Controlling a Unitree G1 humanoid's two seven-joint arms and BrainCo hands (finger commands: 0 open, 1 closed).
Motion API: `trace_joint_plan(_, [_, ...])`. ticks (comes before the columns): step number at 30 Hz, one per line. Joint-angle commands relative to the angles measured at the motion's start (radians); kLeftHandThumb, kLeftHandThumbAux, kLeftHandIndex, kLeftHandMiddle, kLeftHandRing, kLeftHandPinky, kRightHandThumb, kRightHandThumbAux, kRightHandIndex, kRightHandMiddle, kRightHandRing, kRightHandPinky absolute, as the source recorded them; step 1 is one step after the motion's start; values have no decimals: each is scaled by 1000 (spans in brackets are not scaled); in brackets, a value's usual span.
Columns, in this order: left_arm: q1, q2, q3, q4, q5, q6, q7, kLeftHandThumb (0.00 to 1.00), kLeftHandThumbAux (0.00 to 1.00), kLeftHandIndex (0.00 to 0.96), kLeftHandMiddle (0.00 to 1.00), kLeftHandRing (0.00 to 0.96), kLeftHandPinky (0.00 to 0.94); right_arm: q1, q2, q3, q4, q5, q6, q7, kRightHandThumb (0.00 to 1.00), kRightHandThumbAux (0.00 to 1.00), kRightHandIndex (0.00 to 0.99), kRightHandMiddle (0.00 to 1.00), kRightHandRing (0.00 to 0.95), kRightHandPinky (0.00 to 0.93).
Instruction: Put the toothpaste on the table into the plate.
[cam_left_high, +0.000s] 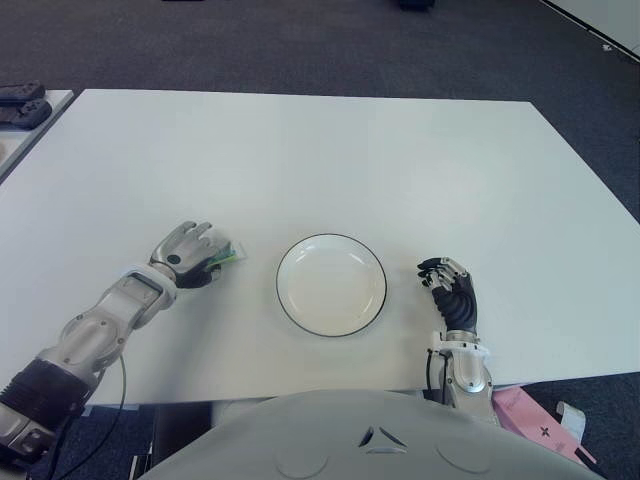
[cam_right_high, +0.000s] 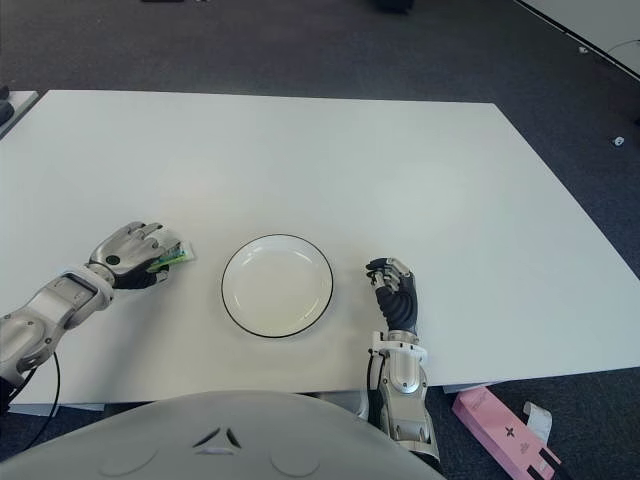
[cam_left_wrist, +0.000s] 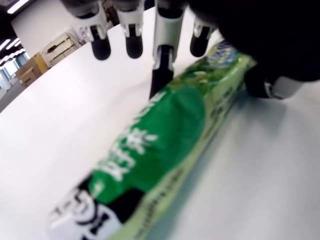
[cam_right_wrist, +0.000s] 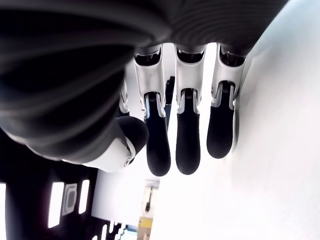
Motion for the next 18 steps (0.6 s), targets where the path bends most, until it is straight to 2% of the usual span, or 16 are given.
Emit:
trace_joint_plan(1, [60, -10, -102, 58, 24, -43, -116, 463, 263, 10, 83, 48, 86, 3, 0, 3, 0, -6, 4, 3, 713, 729, 429, 477, 472, 475])
trace_joint_plan(9, [34, -10, -134, 75, 37, -46, -189, 428, 283, 0, 78, 53, 85, 6, 1, 3, -3, -7, 6, 1, 713, 728, 429, 478, 472, 472])
trace_joint_plan(18, [27, -25, -155, 140, 48, -19, -154, 427, 304, 0, 74, 46, 91, 8, 2, 0, -3, -4, 0, -1, 712, 728, 428, 480, 480, 486])
